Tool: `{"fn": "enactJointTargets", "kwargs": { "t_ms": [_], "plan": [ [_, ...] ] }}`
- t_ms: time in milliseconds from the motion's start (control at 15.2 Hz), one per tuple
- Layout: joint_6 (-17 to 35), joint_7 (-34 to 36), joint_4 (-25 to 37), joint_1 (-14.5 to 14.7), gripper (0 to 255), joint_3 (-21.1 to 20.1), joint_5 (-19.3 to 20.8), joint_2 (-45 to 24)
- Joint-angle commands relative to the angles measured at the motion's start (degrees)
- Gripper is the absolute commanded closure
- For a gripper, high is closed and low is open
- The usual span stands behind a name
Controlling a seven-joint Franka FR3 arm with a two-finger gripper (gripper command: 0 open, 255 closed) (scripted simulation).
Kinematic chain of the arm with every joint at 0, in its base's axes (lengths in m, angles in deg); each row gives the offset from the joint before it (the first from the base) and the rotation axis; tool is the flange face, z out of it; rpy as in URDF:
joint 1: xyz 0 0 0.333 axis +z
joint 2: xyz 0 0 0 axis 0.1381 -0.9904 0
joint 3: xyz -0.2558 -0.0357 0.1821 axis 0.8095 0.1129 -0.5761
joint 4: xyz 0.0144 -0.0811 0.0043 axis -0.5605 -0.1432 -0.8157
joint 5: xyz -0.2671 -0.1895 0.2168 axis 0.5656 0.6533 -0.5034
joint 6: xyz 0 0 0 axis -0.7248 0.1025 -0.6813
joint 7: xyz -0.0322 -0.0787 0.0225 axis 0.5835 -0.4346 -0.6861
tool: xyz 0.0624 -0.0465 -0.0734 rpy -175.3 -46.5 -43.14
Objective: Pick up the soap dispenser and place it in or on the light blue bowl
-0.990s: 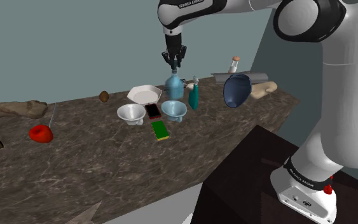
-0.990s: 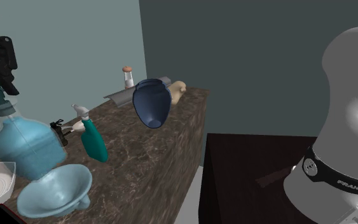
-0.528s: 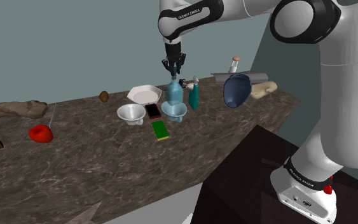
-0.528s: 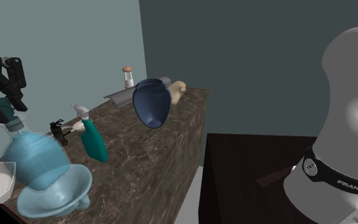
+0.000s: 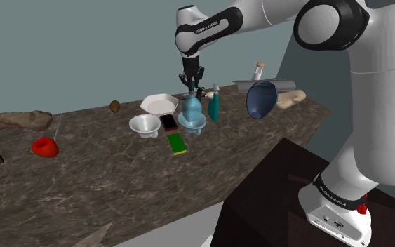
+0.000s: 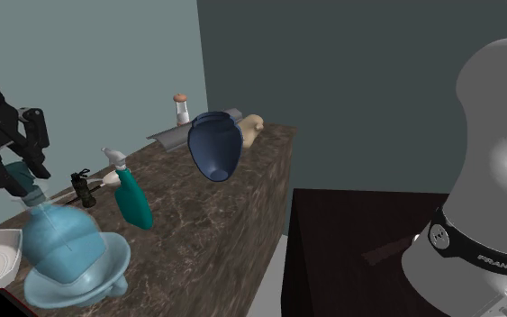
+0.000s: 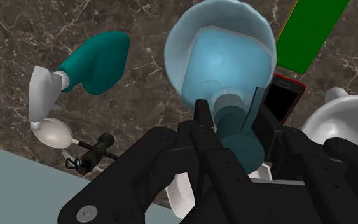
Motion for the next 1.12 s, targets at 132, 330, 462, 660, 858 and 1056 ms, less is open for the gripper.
{"fn": "enactJointTargets", "kwargs": {
  "t_ms": [132, 330, 462, 660, 858, 1056],
  "plan": [
    [0.22, 0.02, -0.07, 0.0, 255, 0.0, 0.0, -0.08],
    [0.22, 0.02, -0.07, 0.0, 255, 0.0, 0.0, -0.08],
    [0.22, 0.02, -0.06, 0.0, 0, 0.0, 0.0, -0.09],
    [0.22, 0.03, -0.07, 0.0, 0, 0.0, 0.0, -0.09],
    [-3.1, -0.04, 2.22, 0.23, 0, -0.06, -0.04, 0.94],
    [-6.2, -0.1, 4.64, 0.42, 0, -0.12, -0.09, 1.6]
  ]
}}
